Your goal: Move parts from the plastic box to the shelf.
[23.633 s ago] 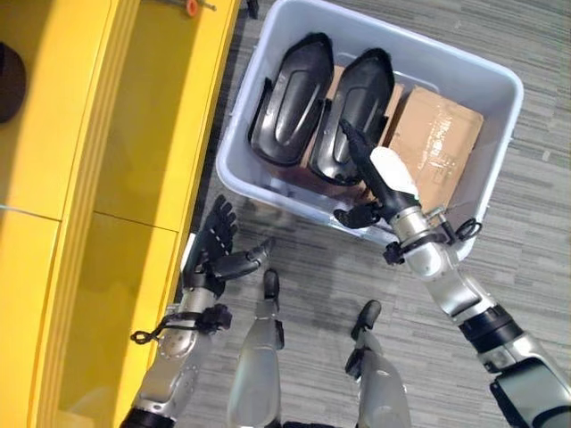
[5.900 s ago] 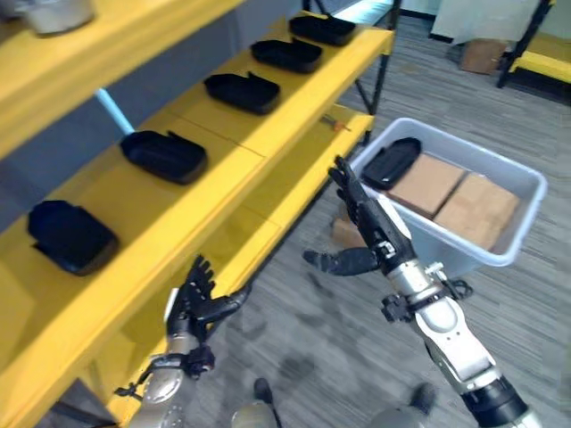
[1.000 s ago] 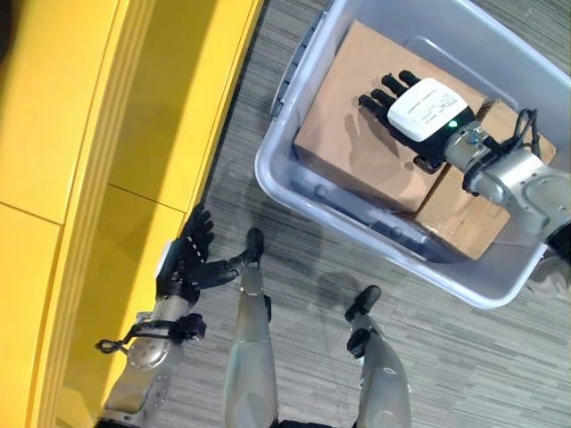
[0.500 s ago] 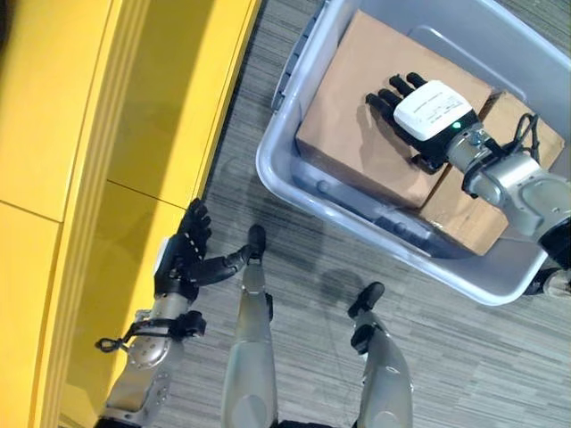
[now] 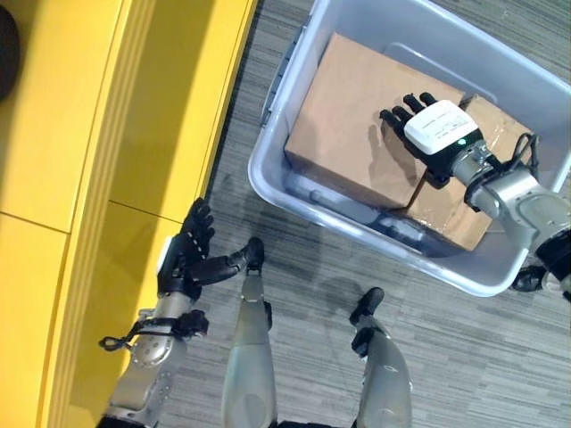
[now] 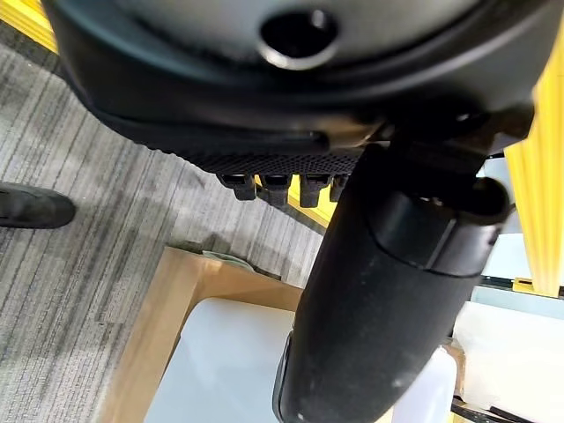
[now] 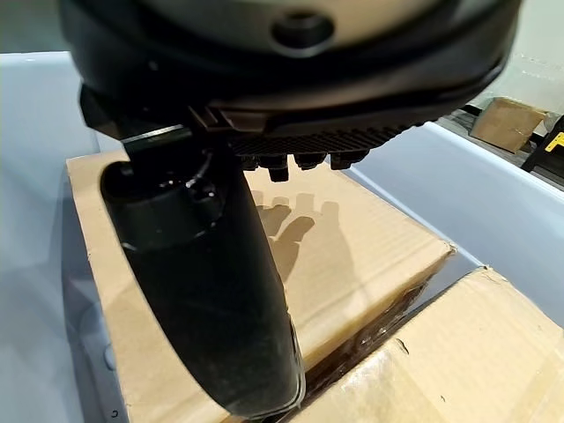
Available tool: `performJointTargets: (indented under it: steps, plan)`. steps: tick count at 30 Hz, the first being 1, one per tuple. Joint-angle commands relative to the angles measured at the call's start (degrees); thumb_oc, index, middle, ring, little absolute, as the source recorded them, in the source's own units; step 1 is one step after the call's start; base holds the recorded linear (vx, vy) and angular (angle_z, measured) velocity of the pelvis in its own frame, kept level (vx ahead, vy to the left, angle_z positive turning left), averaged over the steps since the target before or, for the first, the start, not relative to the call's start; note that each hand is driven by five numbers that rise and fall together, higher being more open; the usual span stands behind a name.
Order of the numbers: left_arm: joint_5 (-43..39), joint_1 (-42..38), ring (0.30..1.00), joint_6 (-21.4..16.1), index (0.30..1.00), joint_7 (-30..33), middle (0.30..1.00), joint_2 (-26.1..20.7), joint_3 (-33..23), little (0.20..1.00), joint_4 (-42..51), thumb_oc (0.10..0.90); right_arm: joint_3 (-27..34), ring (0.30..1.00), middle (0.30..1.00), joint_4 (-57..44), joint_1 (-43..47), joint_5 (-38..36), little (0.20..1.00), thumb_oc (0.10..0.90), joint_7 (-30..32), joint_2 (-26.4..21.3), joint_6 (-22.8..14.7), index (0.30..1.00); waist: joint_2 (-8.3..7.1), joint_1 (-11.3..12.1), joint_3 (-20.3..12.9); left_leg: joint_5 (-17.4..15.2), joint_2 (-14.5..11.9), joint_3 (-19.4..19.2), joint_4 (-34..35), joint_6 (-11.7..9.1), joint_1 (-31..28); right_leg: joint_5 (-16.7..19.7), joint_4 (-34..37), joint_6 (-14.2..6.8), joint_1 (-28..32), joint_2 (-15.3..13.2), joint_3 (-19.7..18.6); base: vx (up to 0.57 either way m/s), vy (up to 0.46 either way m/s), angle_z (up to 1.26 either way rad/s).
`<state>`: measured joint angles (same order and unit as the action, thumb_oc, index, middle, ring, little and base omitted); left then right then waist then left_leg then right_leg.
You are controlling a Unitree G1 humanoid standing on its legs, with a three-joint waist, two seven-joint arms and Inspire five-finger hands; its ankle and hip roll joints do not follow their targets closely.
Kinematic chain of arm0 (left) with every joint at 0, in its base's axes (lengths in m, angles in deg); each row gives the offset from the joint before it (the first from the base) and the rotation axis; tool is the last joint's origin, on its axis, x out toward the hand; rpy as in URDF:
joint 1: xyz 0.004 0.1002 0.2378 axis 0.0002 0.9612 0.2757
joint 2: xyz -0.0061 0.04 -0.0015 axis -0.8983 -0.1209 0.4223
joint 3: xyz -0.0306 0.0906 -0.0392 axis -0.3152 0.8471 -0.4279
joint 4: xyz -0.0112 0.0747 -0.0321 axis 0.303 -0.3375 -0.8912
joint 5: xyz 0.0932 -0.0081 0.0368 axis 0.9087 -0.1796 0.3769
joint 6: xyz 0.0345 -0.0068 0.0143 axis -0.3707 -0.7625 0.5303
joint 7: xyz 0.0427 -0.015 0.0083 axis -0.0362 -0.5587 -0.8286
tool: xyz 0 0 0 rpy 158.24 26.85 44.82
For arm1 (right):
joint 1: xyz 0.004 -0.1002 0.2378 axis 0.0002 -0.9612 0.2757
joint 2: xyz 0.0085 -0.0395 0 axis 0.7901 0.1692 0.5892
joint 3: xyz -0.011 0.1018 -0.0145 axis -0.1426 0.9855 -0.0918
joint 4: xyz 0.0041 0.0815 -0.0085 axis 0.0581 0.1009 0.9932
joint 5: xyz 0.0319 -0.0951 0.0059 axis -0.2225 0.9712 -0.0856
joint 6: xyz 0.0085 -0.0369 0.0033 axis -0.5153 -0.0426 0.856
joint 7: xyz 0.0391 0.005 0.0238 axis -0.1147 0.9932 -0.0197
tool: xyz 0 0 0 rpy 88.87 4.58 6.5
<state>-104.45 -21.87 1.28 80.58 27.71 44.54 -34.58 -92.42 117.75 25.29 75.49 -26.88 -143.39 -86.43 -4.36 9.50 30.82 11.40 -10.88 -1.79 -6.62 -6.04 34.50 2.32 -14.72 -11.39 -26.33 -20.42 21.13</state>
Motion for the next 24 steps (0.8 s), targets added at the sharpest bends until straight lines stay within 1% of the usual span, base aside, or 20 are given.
performJointTargets:
  steps: [1, 8, 17, 24]
  plan:
    - [-0.59, -1.81, 1.0, -4.0, 1.0, -0.79, 1.0, 0.55, 0.46, 1.0, 4.21, 0.9, 3.72, 1.0, 1.0, -0.05, 4.89, -2.86, 1.0, 0.9, 3.51, -2.05, 0.81, 1.0, 0.55, -0.67, -1.02, -3.19, -5.81, -2.7, 0.36, -4.4, -6.4, 2.53, 2.27, -1.16, 4.32, -0.68, 0.66, 0.0, 0.0, 0.0]
    - [-0.39, -2.55, 1.0, -3.86, 1.0, -0.87, 1.0, 0.68, 0.29, 1.0, 3.97, 0.9, 4.37, 1.0, 1.0, 0.16, 4.49, -3.33, 1.0, 0.9, 3.42, -1.26, 0.88, 1.0, 0.66, -1.11, -1.02, -3.07, -5.58, -3.6, 1.27, -4.44, -9.16, 3.74, 4.46, -1.51, 6.8, -0.95, 0.16, -0.01, 0.013, -0.04]
    - [-0.42, -4.16, 1.0, -3.76, 1.0, -0.99, 1.0, 1.61, 1.05, 1.0, 3.25, 0.9, 7.63, 1.0, 1.0, 0.04, 2.25, -4.72, 1.0, 0.9, 4.42, -0.89, 1.24, 1.0, 0.95, -2.25, -1.03, -2.99, -4.7, -5.09, 2.72, -4.27, -11.78, 5.85, 8.19, -2.11, 9.48, -1.6, -0.38, -0.01, 0.017, -0.04]
    - [-0.44, -4.54, 1.0, -3.77, 1.0, -0.88, 1.0, 2.0, 0.96, 1.0, 2.83, 0.9, 9.17, 1.0, 1.0, -1.07, 1.16, -4.89, 1.0, 0.9, 4.71, -1.19, 1.22, 1.0, 1.06, -3.03, -1.03, -3.0, -4.26, -5.8, 2.64, -4.1, -12.26, 6.93, 9.26, -2.37, 10.08, -2.34, -0.65, 0.0, 0.018, -0.06]
